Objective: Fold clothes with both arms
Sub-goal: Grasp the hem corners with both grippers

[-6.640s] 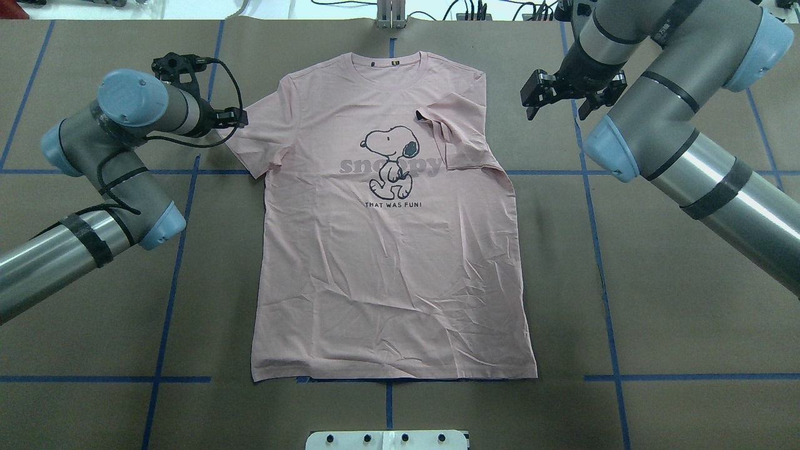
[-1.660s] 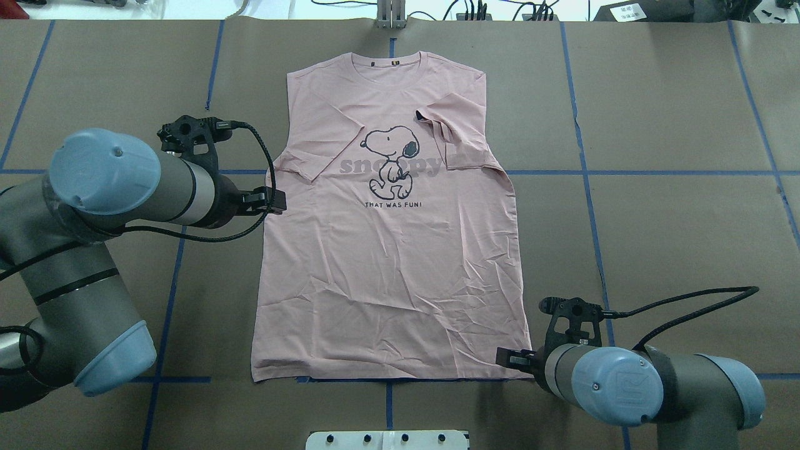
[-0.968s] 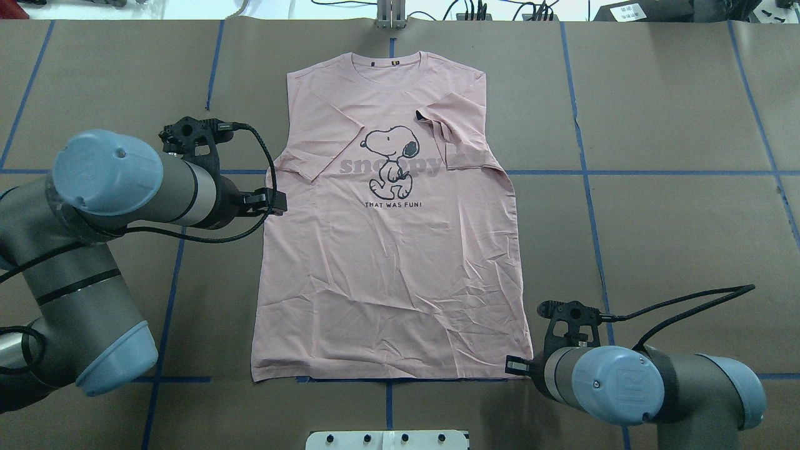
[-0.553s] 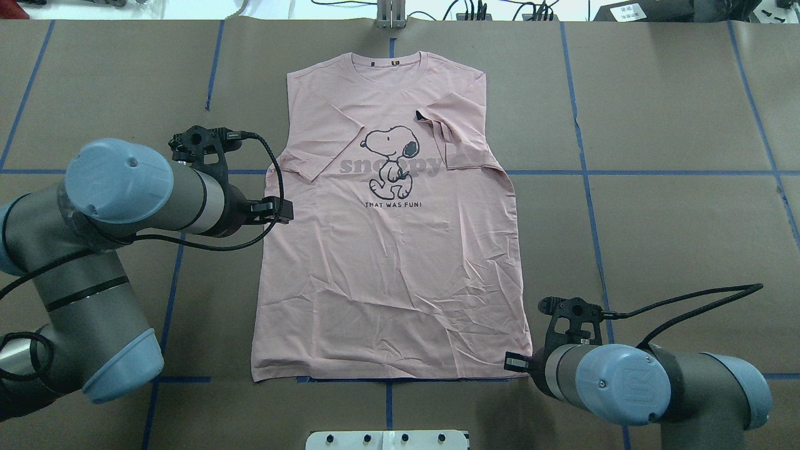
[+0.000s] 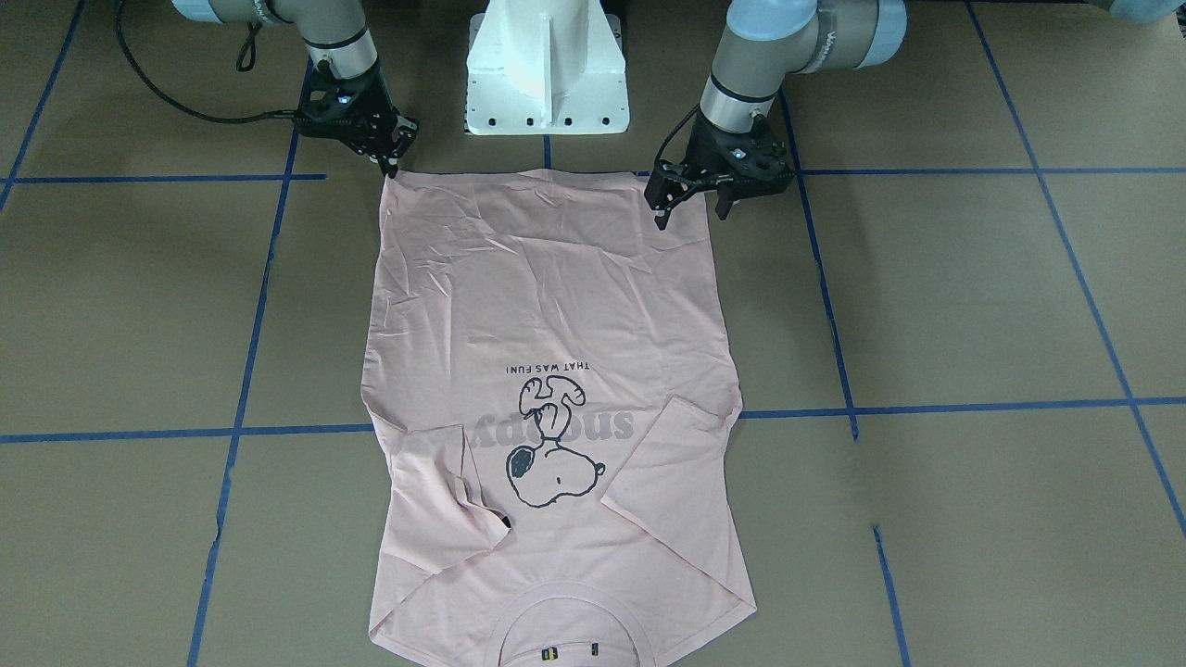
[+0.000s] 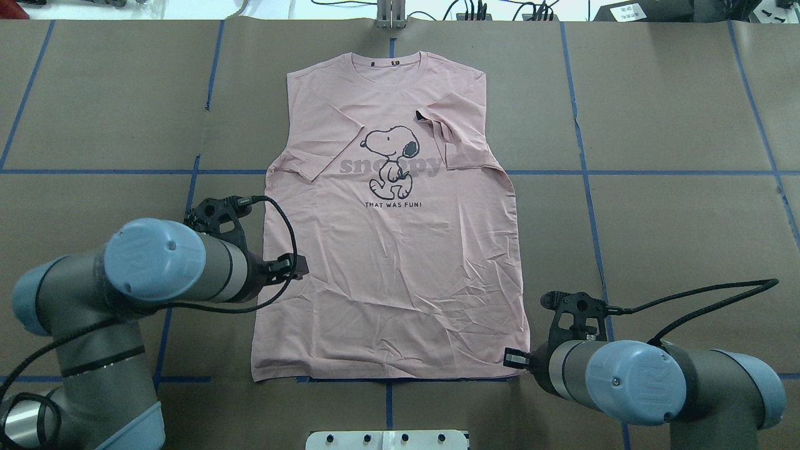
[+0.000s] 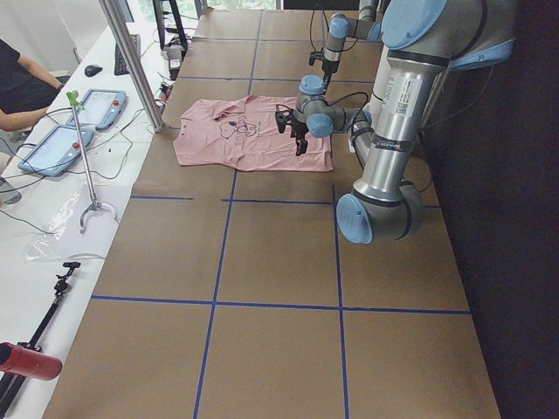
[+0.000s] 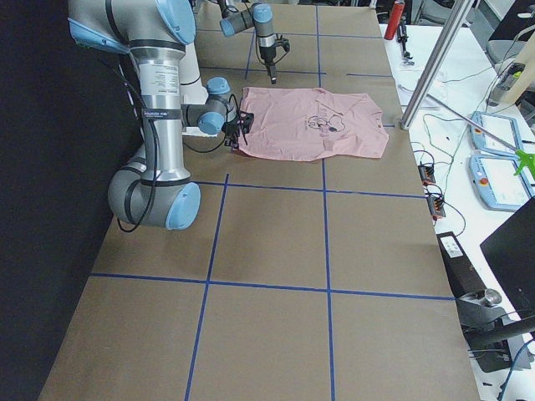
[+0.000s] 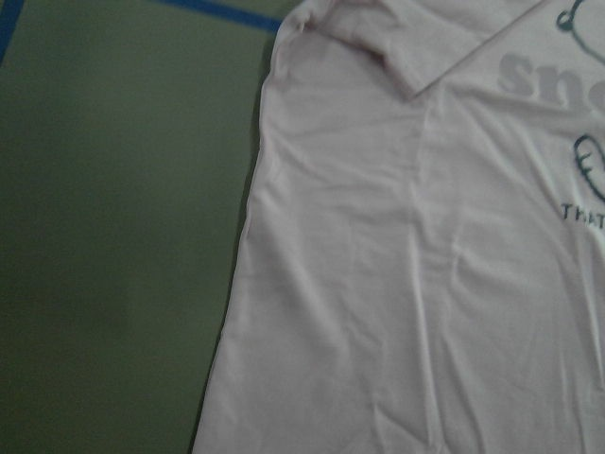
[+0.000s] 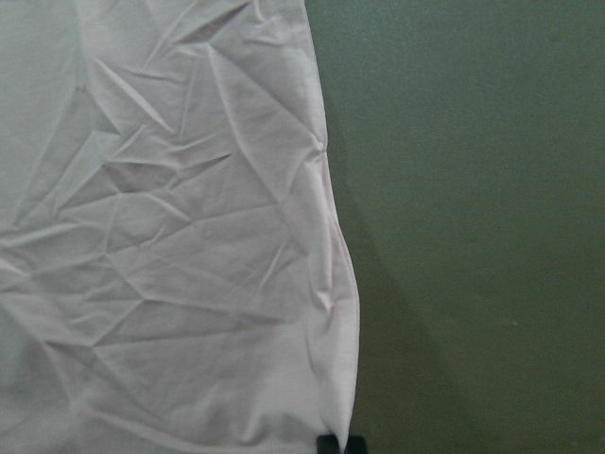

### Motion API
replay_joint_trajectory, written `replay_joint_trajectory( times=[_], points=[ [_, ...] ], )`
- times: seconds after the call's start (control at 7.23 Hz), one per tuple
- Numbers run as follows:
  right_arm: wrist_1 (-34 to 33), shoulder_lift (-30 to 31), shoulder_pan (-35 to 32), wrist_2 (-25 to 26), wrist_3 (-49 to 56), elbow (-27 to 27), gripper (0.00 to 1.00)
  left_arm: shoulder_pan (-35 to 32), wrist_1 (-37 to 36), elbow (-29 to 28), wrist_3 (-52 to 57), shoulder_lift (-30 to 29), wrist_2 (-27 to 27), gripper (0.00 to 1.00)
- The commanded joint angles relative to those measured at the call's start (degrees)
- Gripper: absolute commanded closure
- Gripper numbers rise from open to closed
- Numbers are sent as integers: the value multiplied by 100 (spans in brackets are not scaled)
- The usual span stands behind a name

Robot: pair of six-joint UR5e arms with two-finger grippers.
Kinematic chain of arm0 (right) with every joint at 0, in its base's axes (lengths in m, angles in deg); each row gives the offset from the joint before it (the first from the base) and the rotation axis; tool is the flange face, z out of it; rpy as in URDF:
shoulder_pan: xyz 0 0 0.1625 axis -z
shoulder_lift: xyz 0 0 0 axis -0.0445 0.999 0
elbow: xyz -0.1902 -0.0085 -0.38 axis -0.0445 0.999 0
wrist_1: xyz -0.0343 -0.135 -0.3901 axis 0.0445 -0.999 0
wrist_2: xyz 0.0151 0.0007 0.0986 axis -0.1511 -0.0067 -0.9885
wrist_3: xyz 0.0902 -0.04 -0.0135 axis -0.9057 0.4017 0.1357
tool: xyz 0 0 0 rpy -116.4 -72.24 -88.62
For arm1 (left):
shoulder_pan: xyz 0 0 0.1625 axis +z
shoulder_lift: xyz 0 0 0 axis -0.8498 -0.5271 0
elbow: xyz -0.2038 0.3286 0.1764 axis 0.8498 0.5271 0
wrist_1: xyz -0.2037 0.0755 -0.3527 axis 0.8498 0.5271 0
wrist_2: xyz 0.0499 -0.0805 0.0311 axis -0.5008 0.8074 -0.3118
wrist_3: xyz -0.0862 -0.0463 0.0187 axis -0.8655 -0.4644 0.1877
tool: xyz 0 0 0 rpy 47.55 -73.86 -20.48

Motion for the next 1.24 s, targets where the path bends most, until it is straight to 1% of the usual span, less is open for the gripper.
replay_joint_trajectory(
  times=[0.0,0.14,0.28,0.83,1.11],
  points=[
    [0,-17,-7,9,20,-22,100,841,-454,163,-1162,215,-488,0],
    [0,-26,-7,9,20,-22,100,1027,-667,198,-1487,207,-568,0],
    [0,-26,-24,9,20,-22,100,1124,-686,190,-1569,215,-595,1],
    [0,-26,-51,-8,20,-40,100,1196,-687,102,-1570,320,-596,4],
    [0,-9,-51,0,20,-31,100,1213,-687,-56,-1561,303,-596,6]
  ],
)
